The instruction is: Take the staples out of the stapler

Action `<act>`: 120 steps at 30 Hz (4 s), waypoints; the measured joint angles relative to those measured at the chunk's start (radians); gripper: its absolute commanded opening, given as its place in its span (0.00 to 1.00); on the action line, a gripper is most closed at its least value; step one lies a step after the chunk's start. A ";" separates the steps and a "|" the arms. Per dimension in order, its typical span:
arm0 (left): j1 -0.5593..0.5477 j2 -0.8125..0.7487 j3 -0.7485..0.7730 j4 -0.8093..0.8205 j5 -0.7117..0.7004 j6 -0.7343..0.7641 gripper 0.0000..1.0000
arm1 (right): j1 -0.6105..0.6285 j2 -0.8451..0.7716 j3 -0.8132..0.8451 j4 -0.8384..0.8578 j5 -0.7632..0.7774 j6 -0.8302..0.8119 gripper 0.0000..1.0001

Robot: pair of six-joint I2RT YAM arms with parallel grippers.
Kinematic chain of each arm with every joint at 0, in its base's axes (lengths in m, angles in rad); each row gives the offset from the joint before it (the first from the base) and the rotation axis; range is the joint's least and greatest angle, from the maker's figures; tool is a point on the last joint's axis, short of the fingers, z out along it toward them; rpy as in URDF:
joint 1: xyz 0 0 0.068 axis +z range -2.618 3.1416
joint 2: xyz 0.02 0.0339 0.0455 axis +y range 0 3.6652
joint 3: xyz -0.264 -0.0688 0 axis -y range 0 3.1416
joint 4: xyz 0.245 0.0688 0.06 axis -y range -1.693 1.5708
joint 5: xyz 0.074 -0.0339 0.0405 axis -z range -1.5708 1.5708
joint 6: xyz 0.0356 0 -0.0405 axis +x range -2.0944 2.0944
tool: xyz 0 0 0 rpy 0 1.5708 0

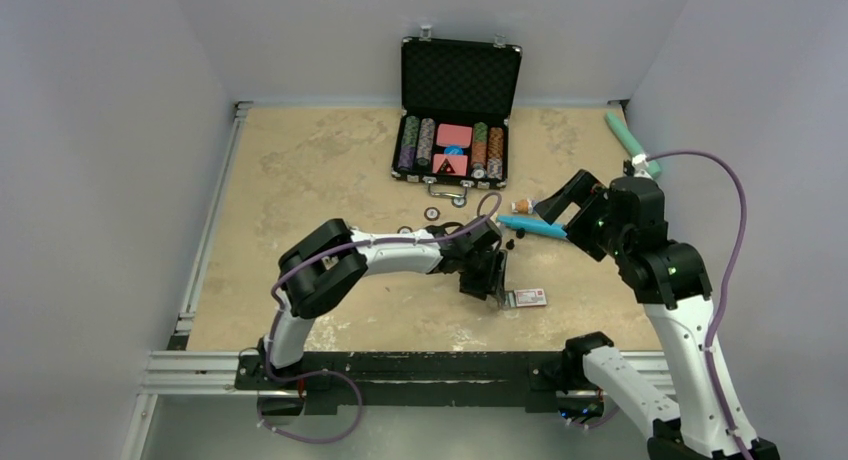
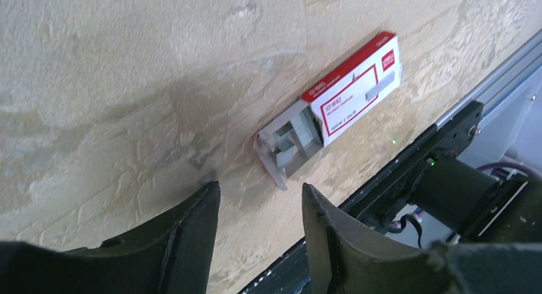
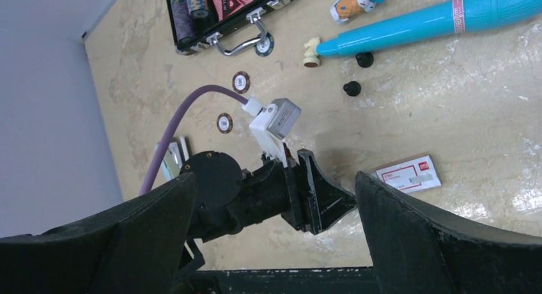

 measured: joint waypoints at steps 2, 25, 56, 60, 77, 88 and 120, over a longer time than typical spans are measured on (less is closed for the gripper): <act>-0.002 0.018 0.030 -0.016 -0.008 -0.007 0.48 | 0.000 -0.007 -0.008 -0.001 -0.003 -0.008 0.99; -0.009 0.077 0.106 -0.092 -0.050 -0.038 0.00 | 0.000 -0.010 -0.071 -0.008 -0.024 -0.109 0.99; 0.189 -0.214 -0.189 -0.253 -0.121 0.085 0.80 | 0.000 0.225 -0.500 0.230 -0.082 -0.111 0.84; 0.191 -0.225 -0.134 -0.310 -0.137 0.130 0.74 | 0.000 0.229 -0.503 0.275 -0.098 -0.130 0.64; 0.200 -0.493 -0.218 -0.405 -0.119 0.370 0.00 | 0.183 0.480 -0.455 0.430 -0.150 -0.141 0.00; 0.199 -0.332 -0.271 -0.289 -0.026 0.383 0.00 | 0.237 0.589 -0.438 0.463 -0.085 -0.143 0.00; 0.204 -0.169 -0.195 -0.229 0.039 0.401 0.00 | 0.343 0.689 -0.411 0.492 -0.082 -0.141 0.00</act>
